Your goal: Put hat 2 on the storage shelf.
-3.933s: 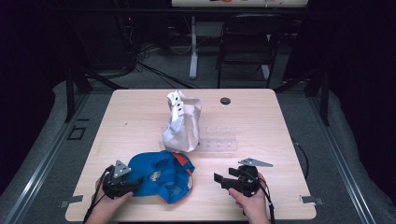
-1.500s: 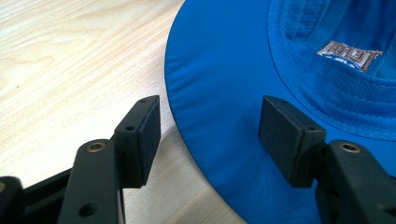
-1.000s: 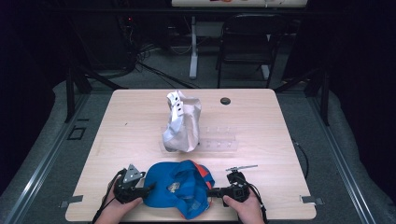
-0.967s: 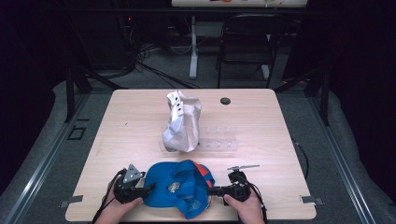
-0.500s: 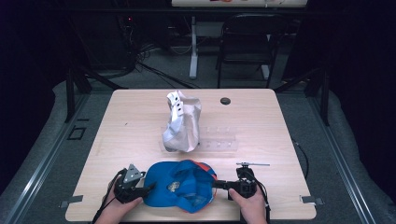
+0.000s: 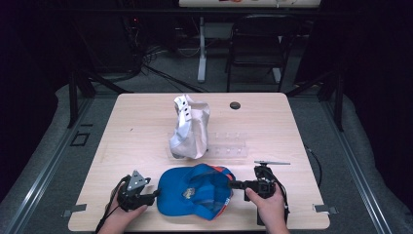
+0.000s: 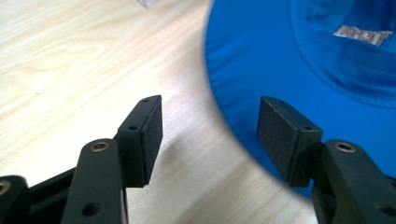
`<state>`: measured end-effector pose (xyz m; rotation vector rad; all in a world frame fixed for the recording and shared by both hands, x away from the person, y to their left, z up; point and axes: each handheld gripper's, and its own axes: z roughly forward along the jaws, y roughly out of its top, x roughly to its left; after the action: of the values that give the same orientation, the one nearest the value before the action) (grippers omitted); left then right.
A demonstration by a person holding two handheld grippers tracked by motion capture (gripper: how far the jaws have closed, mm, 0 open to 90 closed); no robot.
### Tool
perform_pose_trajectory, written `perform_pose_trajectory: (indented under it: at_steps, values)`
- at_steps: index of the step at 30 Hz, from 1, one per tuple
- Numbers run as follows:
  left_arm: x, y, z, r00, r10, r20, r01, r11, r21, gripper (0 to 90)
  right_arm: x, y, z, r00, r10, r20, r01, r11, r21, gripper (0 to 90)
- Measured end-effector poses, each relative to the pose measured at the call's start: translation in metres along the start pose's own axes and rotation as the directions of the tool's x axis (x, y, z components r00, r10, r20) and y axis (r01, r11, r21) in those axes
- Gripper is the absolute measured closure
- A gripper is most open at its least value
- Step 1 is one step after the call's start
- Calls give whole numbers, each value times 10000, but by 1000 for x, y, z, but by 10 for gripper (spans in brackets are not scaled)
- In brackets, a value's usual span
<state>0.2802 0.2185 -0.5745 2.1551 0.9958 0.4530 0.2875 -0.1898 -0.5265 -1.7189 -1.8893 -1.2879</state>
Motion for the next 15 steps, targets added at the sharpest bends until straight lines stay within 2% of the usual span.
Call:
perform_pose_trajectory:
  at_steps: [1,5,8,11,14,15]
  values:
    - [1,0,-1,10000,-25,-21,25,10000,-20,412,2,4,-5,10000,50,-73,-50,10000,58,793]
    - [3,0,-4,9999,-43,-135,39,9996,-264,408,9,14,-14,9997,-119,220,114,9997,217,792]
    - [5,1,-7,9998,-64,-193,57,9993,-381,405,14,20,-19,9997,-119,235,113,9997,226,792]
    - [7,1,-9,9993,-335,-167,327,9983,-480,402,18,26,-26,10000,-4,90,0,9994,353,792]
    - [10,1,-11,9977,-668,-121,658,9955,-688,398,22,33,-33,9995,315,-4,-314,9983,487,791]
    - [11,1,-12,9970,-768,-104,758,9942,-764,398,22,36,-35,9995,306,-82,-300,9973,669,792]
